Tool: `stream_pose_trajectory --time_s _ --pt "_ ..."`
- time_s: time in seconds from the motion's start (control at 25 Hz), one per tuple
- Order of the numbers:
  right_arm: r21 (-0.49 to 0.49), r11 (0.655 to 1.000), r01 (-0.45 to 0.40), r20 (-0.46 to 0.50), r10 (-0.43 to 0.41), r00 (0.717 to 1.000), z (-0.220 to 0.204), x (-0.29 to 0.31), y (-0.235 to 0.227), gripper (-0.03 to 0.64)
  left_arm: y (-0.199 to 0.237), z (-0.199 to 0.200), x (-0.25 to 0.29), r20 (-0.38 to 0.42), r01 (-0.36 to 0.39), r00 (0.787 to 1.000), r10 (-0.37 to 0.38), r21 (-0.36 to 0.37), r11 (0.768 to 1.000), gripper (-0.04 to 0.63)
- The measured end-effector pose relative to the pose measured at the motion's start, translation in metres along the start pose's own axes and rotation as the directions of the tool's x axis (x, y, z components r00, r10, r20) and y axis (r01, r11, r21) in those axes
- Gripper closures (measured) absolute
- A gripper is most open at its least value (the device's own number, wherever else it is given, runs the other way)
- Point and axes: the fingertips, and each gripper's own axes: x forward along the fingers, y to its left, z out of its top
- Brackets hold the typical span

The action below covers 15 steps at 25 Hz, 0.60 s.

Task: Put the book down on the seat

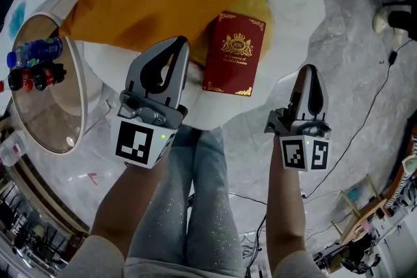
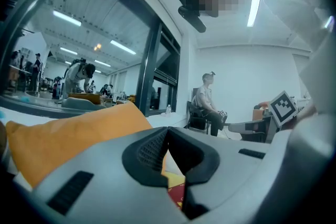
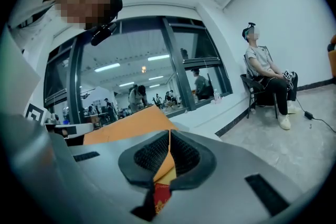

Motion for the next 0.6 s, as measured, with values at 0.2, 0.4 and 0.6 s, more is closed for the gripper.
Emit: stream_pose_trajectory --time_s 0.2,0.4,0.6 --pt "-0.024 1.0 -0.017 0.034 0.017 0.999 0.045 -0.002 0.011 0.583 -0.004 0.038 0.002 0.027 -0.003 1.0 0.003 0.011 1.0 0.58" --pt "-0.023 0.999 -0.026 0.071 0.028 0.997 0.093 -0.007 0.023 0.584 -0.005 0.076 0.002 0.048 -0.003 0.999 0.0 0.046 0.999 0.58" --pt "-0.044 0.998 -0.048 0.083 0.051 0.995 0.14 -0.015 0.038 0.584 -0.008 0.121 -0.001 0.065 -0.01 0.998 0.006 0.067 0.998 0.58"
